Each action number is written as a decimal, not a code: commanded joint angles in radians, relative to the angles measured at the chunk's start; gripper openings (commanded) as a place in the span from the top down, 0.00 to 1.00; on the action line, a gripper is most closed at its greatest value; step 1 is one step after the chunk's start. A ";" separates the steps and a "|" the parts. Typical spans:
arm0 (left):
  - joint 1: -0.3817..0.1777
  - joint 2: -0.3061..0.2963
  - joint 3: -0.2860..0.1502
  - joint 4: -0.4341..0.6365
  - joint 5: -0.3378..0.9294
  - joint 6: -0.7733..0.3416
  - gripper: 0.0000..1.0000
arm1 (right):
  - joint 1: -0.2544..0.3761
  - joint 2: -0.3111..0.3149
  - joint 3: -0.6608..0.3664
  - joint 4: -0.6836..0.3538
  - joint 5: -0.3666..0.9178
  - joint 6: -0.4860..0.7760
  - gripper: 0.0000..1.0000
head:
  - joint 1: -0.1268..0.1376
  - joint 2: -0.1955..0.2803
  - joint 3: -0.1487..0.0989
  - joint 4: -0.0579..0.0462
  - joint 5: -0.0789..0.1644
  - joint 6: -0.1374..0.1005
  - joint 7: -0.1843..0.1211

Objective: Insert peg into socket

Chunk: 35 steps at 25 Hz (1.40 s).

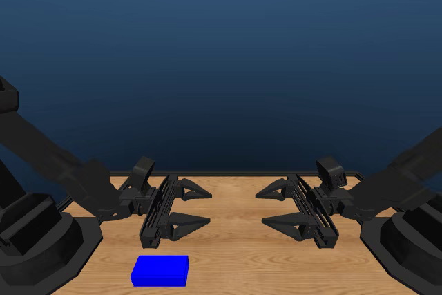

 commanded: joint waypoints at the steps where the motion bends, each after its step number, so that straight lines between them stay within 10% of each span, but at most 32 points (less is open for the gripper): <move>1: -0.090 -0.012 -0.026 -0.013 -0.116 -0.024 0.00 | 0.057 -0.022 -0.029 0.089 0.134 0.035 0.00 | -0.005 0.007 -0.062 -0.004 0.192 -0.012 0.002; 8: -0.090 0.018 0.004 -0.066 -0.172 -0.055 0.00 | 0.070 -0.025 -0.054 0.110 0.202 0.039 0.00 | -0.019 0.032 -0.073 -0.007 0.203 -0.012 0.018; 24: -0.182 -0.070 0.144 -0.359 0.379 -0.115 0.00 | 0.144 0.044 -0.131 0.151 0.287 0.035 0.00 | -0.005 0.111 -0.073 0.004 0.223 0.016 0.049; 35: -0.199 0.106 0.177 -0.366 0.409 -0.278 0.00 | 0.156 0.016 -0.106 0.184 0.300 0.027 0.00 | -0.001 0.117 -0.074 0.004 0.226 0.013 0.027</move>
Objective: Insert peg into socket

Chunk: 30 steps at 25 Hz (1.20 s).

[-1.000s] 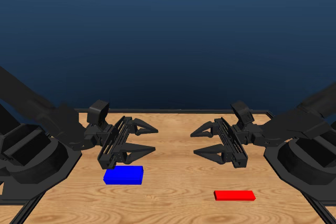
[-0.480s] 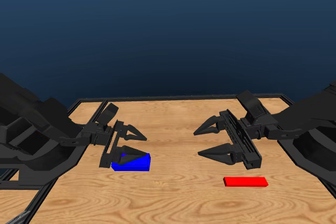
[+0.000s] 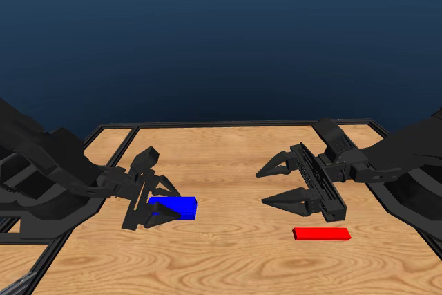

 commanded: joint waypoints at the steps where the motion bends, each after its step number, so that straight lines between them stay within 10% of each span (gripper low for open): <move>1: 0.019 0.082 -0.004 0.006 0.022 -0.075 0.00 | 0.013 -0.044 -0.007 0.011 -0.005 -0.019 0.00 | 0.001 0.002 -0.020 0.000 -0.013 -0.001 -0.009; 2: 0.004 0.088 -0.002 0.021 0.004 -0.073 0.00 | 0.015 -0.053 -0.002 0.023 0.011 -0.020 0.00 | 0.000 0.003 -0.020 0.000 -0.012 -0.001 -0.014; 3: -0.002 0.103 0.005 0.026 0.000 -0.070 1.00 | 0.017 -0.053 0.007 0.031 0.023 -0.021 0.00 | 0.000 0.003 -0.020 -0.001 -0.012 -0.001 -0.017; 18: -0.130 0.010 -0.115 -0.069 -0.148 0.085 1.00 | 0.144 -0.015 0.167 0.146 0.233 0.084 0.00 | -0.052 -0.013 -0.011 -0.030 -0.004 -0.051 -0.126; 30: -0.165 -0.072 -0.153 -0.096 -0.246 0.175 1.00 | 0.225 0.038 0.205 0.246 0.131 0.161 0.00 | -0.080 -0.009 -0.011 -0.040 0.012 -0.065 -0.131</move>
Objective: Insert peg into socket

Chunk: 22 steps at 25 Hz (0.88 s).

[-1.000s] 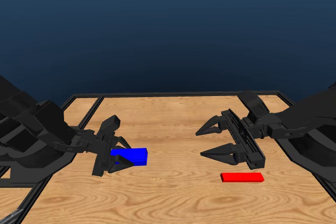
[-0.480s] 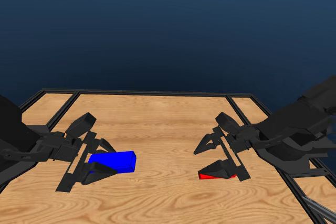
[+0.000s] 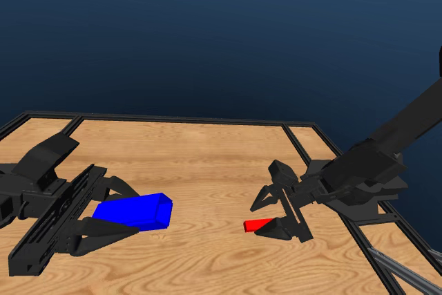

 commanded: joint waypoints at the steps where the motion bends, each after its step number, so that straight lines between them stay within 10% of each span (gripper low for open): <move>1: -0.005 -0.026 -0.002 -0.006 -0.053 0.015 1.00 | 0.055 0.000 -0.006 0.034 -0.070 -0.005 0.00 | -0.007 -0.008 -0.009 -0.001 -0.003 -0.001 0.004; 12: -0.024 -0.035 -0.005 -0.026 -0.085 0.036 1.00 | 0.136 0.094 0.048 0.144 -0.169 0.023 0.07 | -0.009 -0.021 -0.006 -0.004 0.003 -0.012 0.011; 13: -0.024 -0.037 -0.010 -0.036 -0.089 0.038 1.00 | 0.137 0.120 0.044 0.161 -0.189 0.045 0.31 | -0.007 -0.023 -0.006 -0.003 0.002 -0.011 0.014; 14: -0.040 -0.039 -0.005 -0.039 -0.088 0.046 1.00 | 0.144 0.136 0.054 0.168 -0.210 0.050 1.00 | -0.006 -0.024 -0.005 -0.003 0.002 -0.012 0.017; 22: -0.051 -0.060 -0.020 -0.086 -0.094 0.097 1.00 | 0.140 0.091 0.046 0.196 -0.270 -0.046 1.00 | -0.002 -0.036 -0.005 -0.001 0.000 -0.010 0.025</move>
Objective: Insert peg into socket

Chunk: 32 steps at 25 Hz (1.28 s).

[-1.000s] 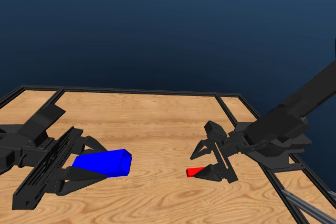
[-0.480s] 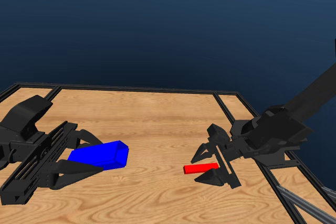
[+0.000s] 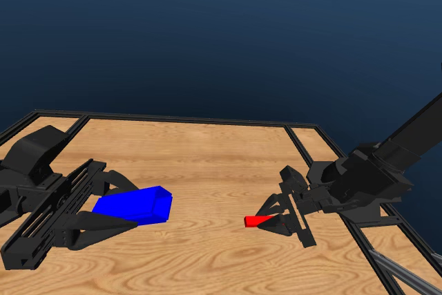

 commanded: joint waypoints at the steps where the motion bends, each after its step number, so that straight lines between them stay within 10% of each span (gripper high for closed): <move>1: -0.006 -0.015 -0.021 -0.023 -0.031 0.038 1.00 | -0.009 -0.036 -0.026 0.003 0.004 -0.090 1.00 | 0.003 -0.020 -0.007 0.002 -0.012 0.004 0.004; 15: -0.013 -0.011 -0.099 -0.080 0.017 0.125 1.00 | -0.186 -0.266 -0.272 -0.147 0.341 -0.355 1.00 | 0.044 -0.038 0.003 0.016 -0.017 0.018 0.020; 32: 0.008 0.054 -0.142 -0.075 0.097 0.128 1.00 | -0.257 -0.279 -0.589 -0.673 0.919 -0.003 1.00 | 0.094 -0.041 0.010 0.028 -0.004 0.012 0.024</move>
